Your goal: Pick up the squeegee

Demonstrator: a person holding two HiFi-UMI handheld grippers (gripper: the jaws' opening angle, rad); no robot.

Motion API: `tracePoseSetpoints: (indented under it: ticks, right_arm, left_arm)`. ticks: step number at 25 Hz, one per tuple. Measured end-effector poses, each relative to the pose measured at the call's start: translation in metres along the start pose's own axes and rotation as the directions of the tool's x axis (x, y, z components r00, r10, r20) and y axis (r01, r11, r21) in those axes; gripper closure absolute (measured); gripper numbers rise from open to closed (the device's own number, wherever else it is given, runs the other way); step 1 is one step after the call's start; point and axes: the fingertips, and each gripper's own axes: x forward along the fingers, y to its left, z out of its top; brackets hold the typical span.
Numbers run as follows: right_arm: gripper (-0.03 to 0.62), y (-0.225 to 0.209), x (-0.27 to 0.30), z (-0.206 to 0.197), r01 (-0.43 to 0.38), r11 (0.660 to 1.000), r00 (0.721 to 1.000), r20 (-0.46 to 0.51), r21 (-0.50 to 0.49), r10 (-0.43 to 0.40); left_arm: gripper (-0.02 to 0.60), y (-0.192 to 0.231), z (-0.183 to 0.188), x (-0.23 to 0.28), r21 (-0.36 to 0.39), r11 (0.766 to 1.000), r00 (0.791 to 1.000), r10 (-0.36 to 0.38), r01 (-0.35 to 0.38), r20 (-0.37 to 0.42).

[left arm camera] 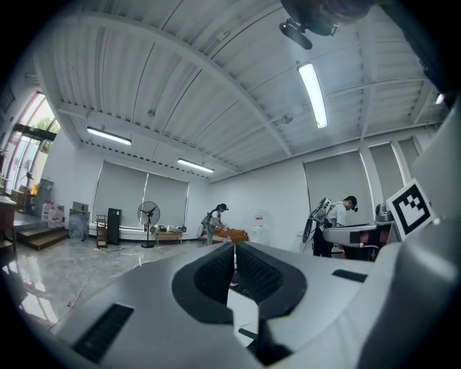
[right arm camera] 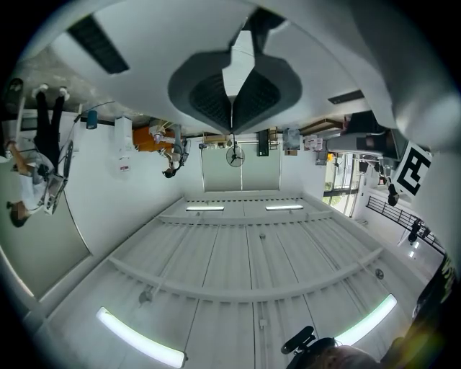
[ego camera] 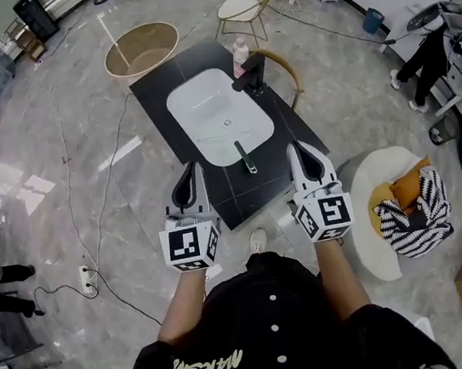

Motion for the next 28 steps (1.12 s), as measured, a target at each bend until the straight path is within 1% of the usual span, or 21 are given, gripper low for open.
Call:
tracePoseSetpoints:
  ticks: [6,10,15,18,22,25,28]
  right_arm:
    - [0.595,-0.022,0.042,-0.004,-0.043,0.999,0.999,-0.017,-0.005,0.043]
    - [0.595,-0.03,0.064,-0.008,-0.059,0.998,0.998,-0.033,0.001,0.059]
    - [0.596,-0.031,0.088,-0.012,-0.073,0.997,0.996,-0.046,0.007,0.074]
    - [0.596,-0.03,0.103,-0.014,-0.07,0.998,0.996,-0.05,0.006,0.07]
    - [0.596,-0.029,0.117,-0.019,-0.057,0.998,0.996,-0.071,0.009,0.058]
    - [0.595,-0.026,0.132,-0.033,-0.058,0.998,0.992,-0.11,0.02,0.06]
    - [0.595,-0.021,0.147,-0.054,-0.068,0.997,0.983,-0.167,0.036,0.073]
  left_arm:
    - [0.563,0.004,-0.002,0.042,-0.01,0.999,0.999,0.031,-0.031,0.006]
    - [0.563,0.008,-0.005,0.056,-0.013,0.999,0.999,0.045,-0.045,-0.005]
    - [0.563,0.025,-0.01,0.071,-0.026,0.998,0.998,0.059,-0.059,-0.018]
    - [0.563,0.033,-0.008,0.082,-0.021,0.999,0.999,0.048,-0.049,-0.01]
    - [0.563,0.039,-0.007,0.097,-0.021,0.999,0.999,0.027,-0.027,-0.019]
    - [0.563,0.044,-0.01,0.107,-0.023,1.0,1.0,0.011,-0.012,-0.026]
    - [0.563,0.047,-0.017,0.113,-0.036,0.999,0.999,-0.01,0.009,-0.033]
